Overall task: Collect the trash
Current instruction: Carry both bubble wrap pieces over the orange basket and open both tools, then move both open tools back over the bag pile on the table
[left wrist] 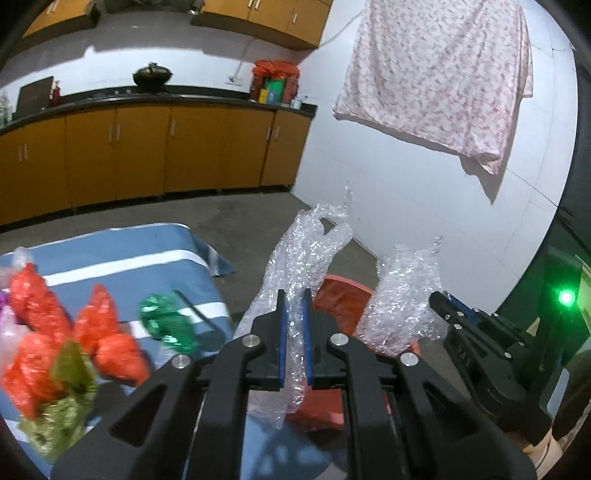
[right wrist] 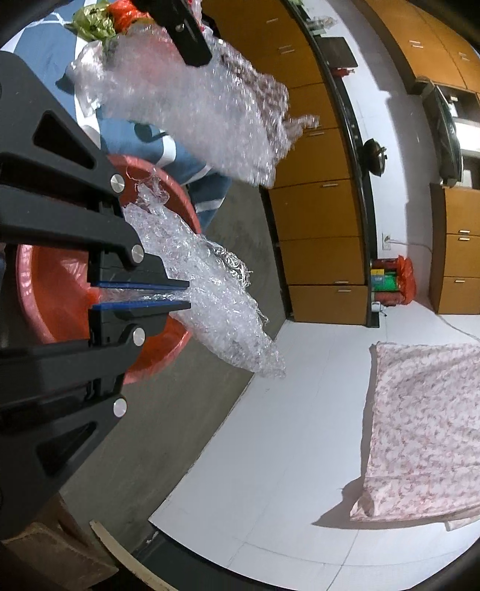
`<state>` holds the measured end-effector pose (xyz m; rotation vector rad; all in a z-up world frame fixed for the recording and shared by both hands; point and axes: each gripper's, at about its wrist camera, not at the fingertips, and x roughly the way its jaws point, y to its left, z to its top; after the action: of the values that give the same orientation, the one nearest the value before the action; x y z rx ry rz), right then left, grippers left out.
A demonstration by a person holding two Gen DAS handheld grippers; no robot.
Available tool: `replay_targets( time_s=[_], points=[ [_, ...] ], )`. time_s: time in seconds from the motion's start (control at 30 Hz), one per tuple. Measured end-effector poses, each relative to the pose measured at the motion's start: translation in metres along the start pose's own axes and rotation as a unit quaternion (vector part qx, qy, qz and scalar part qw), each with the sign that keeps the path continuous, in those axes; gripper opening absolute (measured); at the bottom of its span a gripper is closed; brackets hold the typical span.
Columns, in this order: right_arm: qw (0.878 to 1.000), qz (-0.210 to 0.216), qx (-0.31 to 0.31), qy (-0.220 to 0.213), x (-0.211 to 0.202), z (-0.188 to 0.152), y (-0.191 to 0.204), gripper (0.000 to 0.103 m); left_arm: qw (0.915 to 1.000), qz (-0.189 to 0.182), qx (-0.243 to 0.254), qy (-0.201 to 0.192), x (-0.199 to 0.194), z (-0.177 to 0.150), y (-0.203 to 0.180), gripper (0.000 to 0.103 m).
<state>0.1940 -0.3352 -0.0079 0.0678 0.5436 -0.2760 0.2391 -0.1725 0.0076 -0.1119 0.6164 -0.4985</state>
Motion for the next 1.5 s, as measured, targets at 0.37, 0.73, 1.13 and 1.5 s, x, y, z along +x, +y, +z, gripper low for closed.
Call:
replay_targets(
  time_s=[0.37, 0.73, 1.13, 1.5],
  points=[
    [0.999, 0.022, 0.018, 0.029, 0.023, -0.013, -0.015, 0.044, 0.9989, -0.027, 0.001, 0.038, 0.049, -0.007, -0.015, 0.027],
    [0.999, -0.009, 0.019, 0.032, 0.014, -0.030, -0.023, 0.066, 0.9995, 0.020, -0.008, 0.024, 0.026, -0.014, 0.016, 0.059],
    [1.000, -0.007, -0.001, 0.015, -0.010, -0.028, -0.010, 0.068, 0.9989, 0.044, -0.018, -0.001, -0.006, -0.013, 0.034, 0.066],
    [0.998, 0.058, -0.029, 0.003, -0.028, -0.028, 0.039, 0.068, 0.9897, 0.134, -0.021, -0.047, -0.086, -0.030, 0.082, 0.078]
  ],
)
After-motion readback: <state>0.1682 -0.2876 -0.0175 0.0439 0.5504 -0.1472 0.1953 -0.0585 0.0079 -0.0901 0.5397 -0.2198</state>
